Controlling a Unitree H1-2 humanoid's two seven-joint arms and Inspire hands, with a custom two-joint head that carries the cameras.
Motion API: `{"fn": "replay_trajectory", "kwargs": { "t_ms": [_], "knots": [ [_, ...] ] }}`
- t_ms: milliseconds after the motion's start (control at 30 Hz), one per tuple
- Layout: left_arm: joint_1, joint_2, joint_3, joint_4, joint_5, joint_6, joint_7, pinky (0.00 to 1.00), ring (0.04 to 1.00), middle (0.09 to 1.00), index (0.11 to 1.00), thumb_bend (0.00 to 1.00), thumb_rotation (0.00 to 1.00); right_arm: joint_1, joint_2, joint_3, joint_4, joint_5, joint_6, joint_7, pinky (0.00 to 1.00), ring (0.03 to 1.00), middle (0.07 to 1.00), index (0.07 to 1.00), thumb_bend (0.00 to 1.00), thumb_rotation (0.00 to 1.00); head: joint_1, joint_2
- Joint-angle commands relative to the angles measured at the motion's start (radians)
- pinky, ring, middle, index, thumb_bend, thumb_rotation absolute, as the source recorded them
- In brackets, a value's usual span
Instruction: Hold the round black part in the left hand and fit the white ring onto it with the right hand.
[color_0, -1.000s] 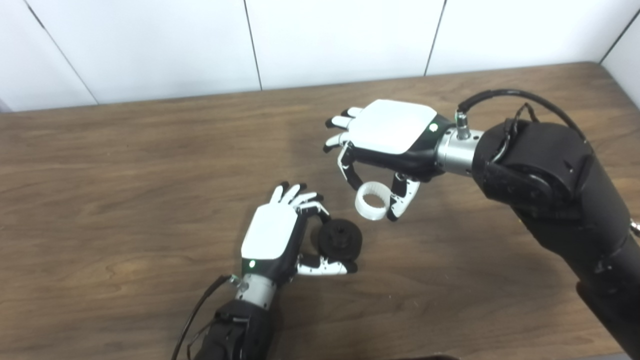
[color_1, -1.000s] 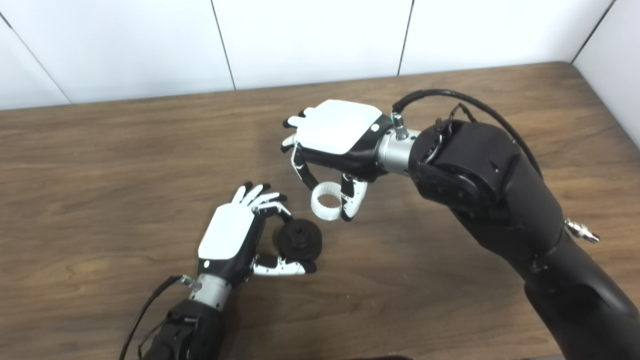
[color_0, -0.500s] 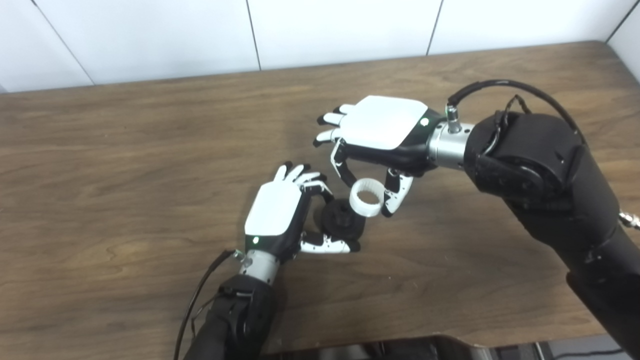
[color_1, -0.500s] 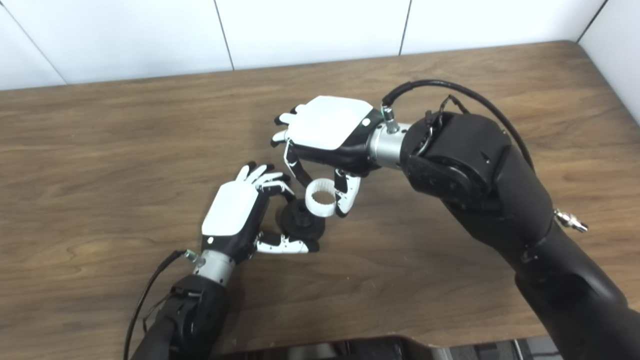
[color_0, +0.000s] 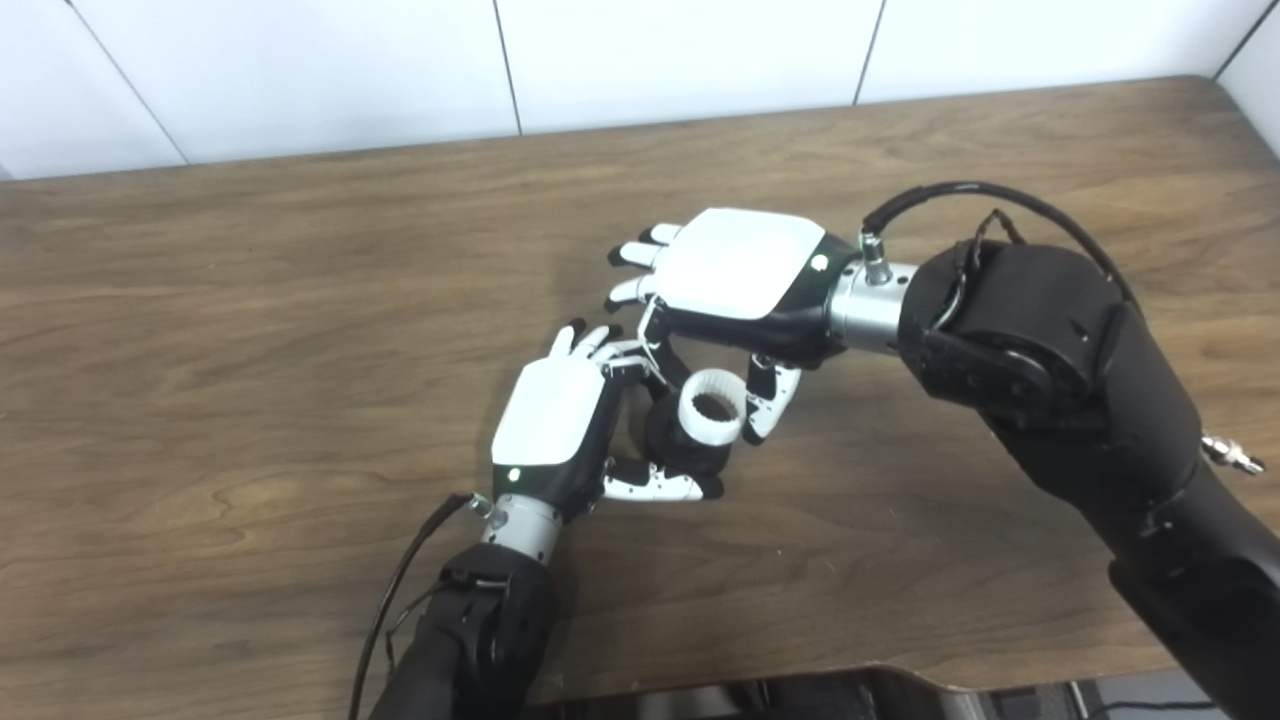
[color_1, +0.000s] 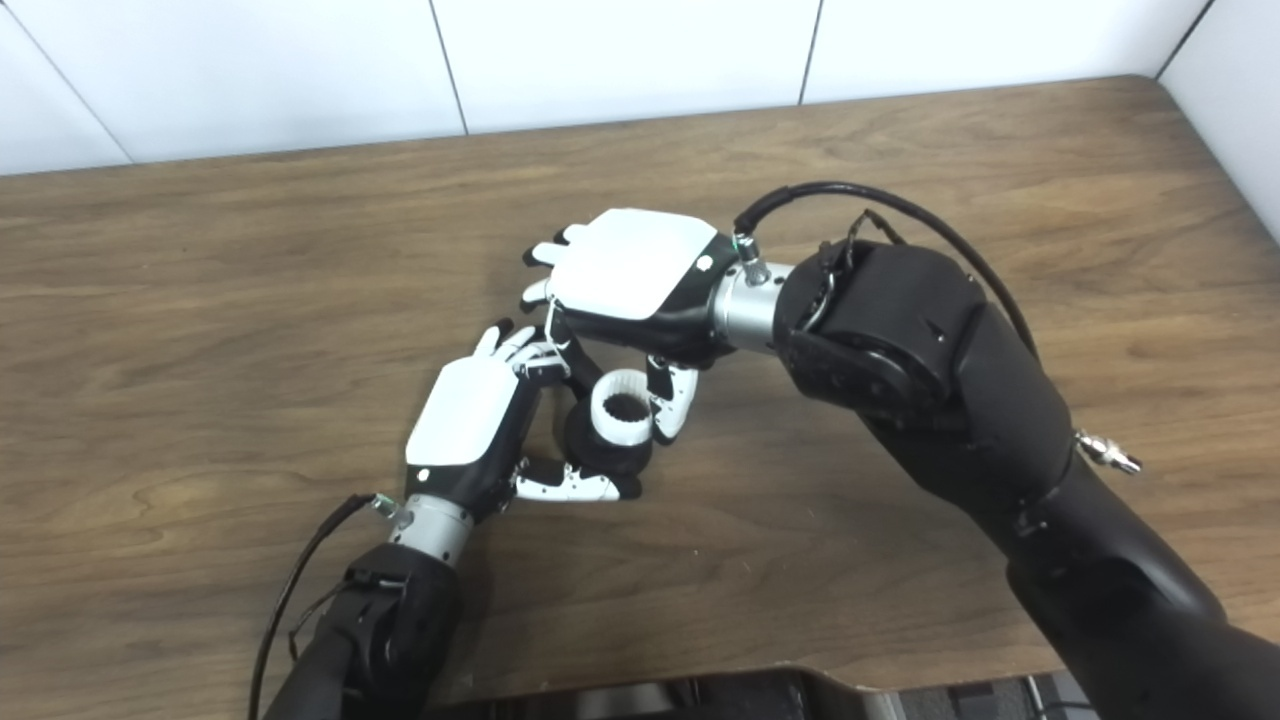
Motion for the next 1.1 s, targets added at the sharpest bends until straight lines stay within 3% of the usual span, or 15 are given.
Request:
{"fn": "replay_trajectory", "kwargs": {
  "t_ms": [0, 1067],
  "knots": [
    [0.011, -0.003, -0.019, 0.011, 0.008, 0.010, -0.054, 1.00, 0.914, 0.806, 0.481, 0.53, 0.06, -0.027, 0.009, -0.009, 0.002, -0.013, -0.019, -0.034, 1.00, 1.000, 0.908, 0.485, 0.53, 0.14, -0.001, 0.001],
    [0.012, -0.006, -0.025, -0.003, 0.011, 0.013, -0.057, 1.00, 0.918, 0.811, 0.481, 0.53, 0.06, -0.006, 0.037, -0.009, 0.053, -0.045, -0.078, -0.070, 1.00, 1.000, 0.909, 0.484, 0.53, 0.14, 0.007, 0.008]
  ]
}}
